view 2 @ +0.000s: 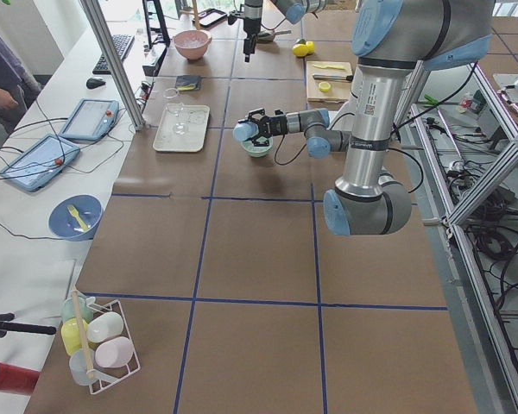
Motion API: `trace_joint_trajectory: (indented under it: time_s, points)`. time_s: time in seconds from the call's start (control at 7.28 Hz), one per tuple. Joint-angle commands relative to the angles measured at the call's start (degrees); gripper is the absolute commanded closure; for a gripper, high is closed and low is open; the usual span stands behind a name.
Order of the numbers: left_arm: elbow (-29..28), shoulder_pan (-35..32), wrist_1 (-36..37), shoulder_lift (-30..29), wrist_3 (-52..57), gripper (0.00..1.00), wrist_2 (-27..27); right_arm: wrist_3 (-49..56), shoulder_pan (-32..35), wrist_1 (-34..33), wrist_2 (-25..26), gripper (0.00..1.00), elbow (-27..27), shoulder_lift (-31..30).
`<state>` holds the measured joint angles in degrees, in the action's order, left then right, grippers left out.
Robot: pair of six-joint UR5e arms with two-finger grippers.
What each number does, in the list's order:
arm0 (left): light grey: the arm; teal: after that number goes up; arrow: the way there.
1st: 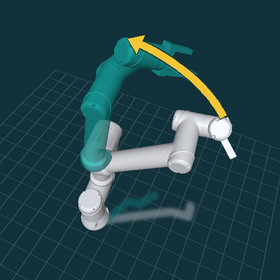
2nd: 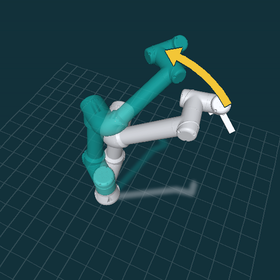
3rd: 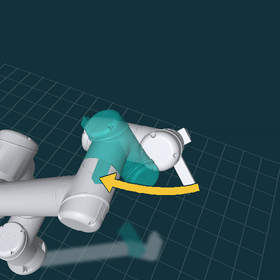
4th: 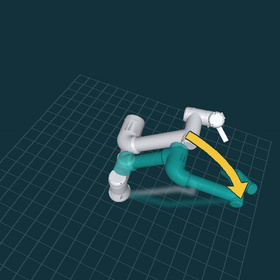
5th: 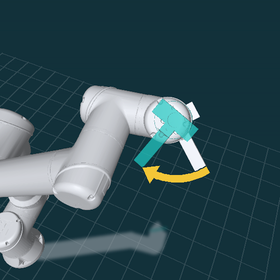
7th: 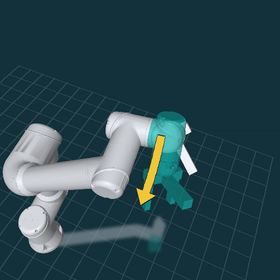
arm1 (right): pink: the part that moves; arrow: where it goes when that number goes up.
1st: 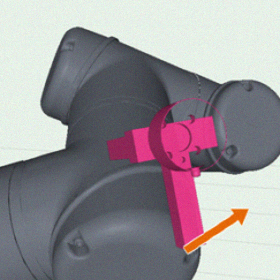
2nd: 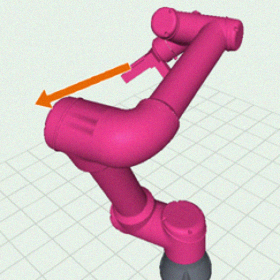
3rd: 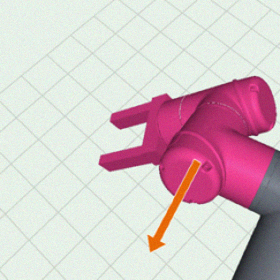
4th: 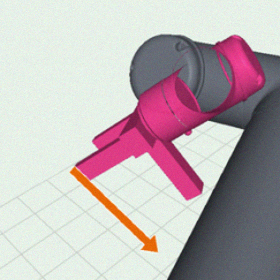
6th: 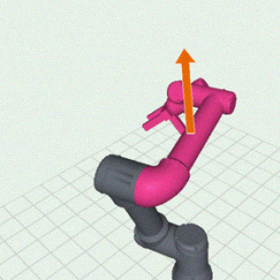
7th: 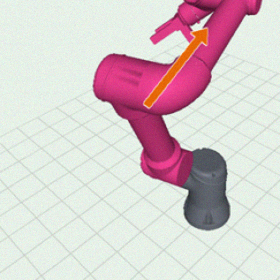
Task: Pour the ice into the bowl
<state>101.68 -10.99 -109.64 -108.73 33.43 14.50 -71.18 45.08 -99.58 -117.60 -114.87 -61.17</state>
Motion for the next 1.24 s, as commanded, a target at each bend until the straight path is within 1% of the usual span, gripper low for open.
trace_joint_trajectory:
  time_s: [0.0,0.14,0.27,0.55,0.69,0.82,0.96,1.1]
  points:
    - [0.36,0.0,-0.74,-0.08,-0.73,1.0,0.09,-0.01,0.0,0.0,0.0,0.0,0.0,0.0]
    - [0.63,0.0,-3.88,-0.08,-0.91,1.0,0.17,0.07,0.0,0.0,0.0,0.0,0.0,0.0]
    - [-0.15,0.0,-9.22,0.01,-0.82,1.0,0.09,0.07,0.0,0.0,0.0,0.0,0.0,0.0]
    - [0.18,0.0,-10.68,1.75,-0.91,1.0,0.18,0.07,0.0,0.0,0.0,0.0,0.0,0.0]
    - [0.62,-0.09,-12.94,3.59,-0.91,1.0,0.18,0.07,0.0,0.09,0.0,0.0,0.0,0.0]
    - [-0.24,0.0,-21.32,8.31,-0.82,1.0,0.18,-0.01,0.0,0.09,0.0,0.0,0.0,0.09]
    - [-0.16,0.0,-27.23,13.66,-0.65,1.0,0.09,-0.01,0.0,0.09,0.0,0.0,0.0,0.18]
    - [-0.16,-0.09,-31.47,17.81,-0.47,1.0,0.09,-0.01,0.0,0.09,0.0,0.0,0.0,0.18]
